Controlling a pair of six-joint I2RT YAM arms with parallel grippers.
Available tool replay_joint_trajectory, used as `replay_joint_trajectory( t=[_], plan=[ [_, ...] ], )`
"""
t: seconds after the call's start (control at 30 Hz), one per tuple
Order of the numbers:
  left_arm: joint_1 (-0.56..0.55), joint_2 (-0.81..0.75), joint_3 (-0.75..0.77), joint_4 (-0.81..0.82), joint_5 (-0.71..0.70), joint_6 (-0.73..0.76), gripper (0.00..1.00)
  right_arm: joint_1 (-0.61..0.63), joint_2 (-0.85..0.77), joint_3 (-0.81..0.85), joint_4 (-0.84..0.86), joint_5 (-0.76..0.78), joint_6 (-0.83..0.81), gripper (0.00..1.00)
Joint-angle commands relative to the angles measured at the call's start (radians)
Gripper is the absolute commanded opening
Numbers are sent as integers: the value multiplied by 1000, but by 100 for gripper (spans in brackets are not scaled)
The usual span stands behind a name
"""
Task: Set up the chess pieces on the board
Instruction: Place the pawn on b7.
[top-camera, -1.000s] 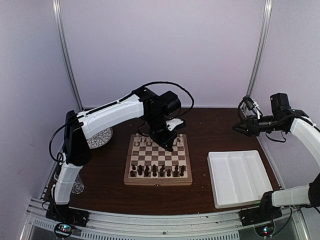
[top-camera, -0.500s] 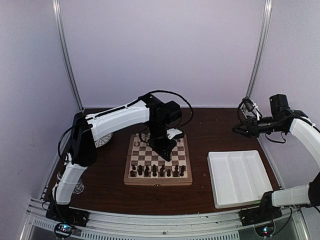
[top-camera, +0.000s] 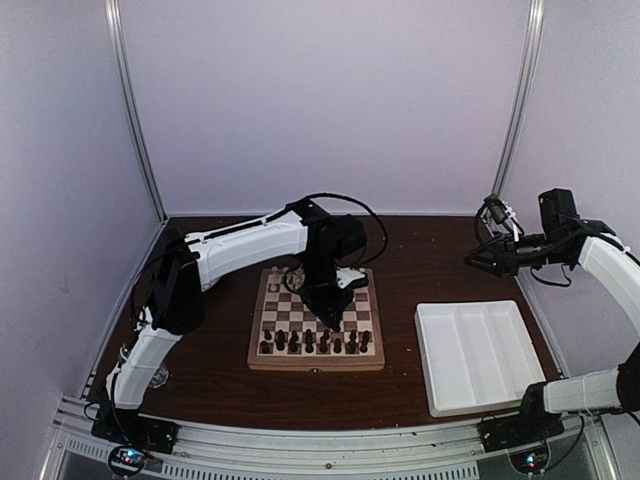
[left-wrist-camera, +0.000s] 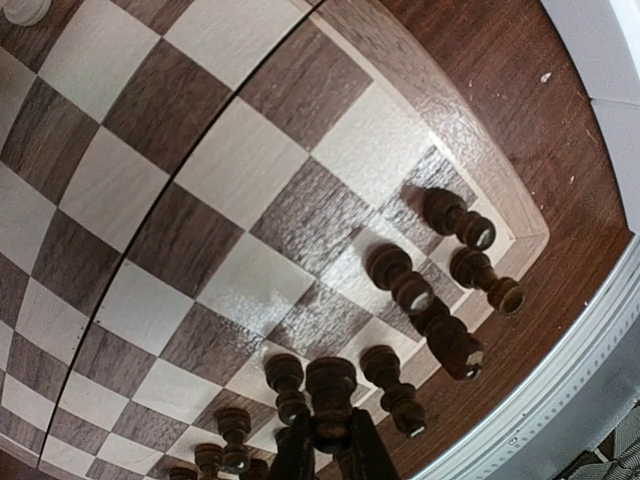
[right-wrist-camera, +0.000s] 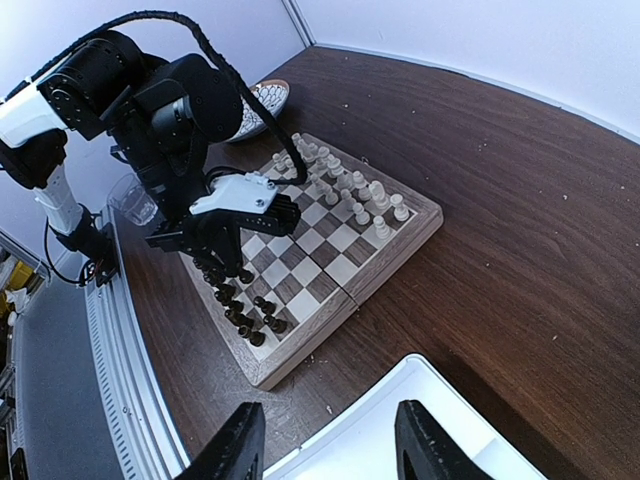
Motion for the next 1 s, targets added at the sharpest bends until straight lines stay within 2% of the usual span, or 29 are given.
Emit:
replay_joint_trajectory(
  t=[0.0, 0.97],
  plan=[
    [-2, 23, 32, 1, 29, -7, 0, 0, 7, -6, -14, -25, -17, 48],
    [-11, 62, 49, 4, 47, 4, 0, 0, 6, -4, -25, -35, -28, 47]
  ],
)
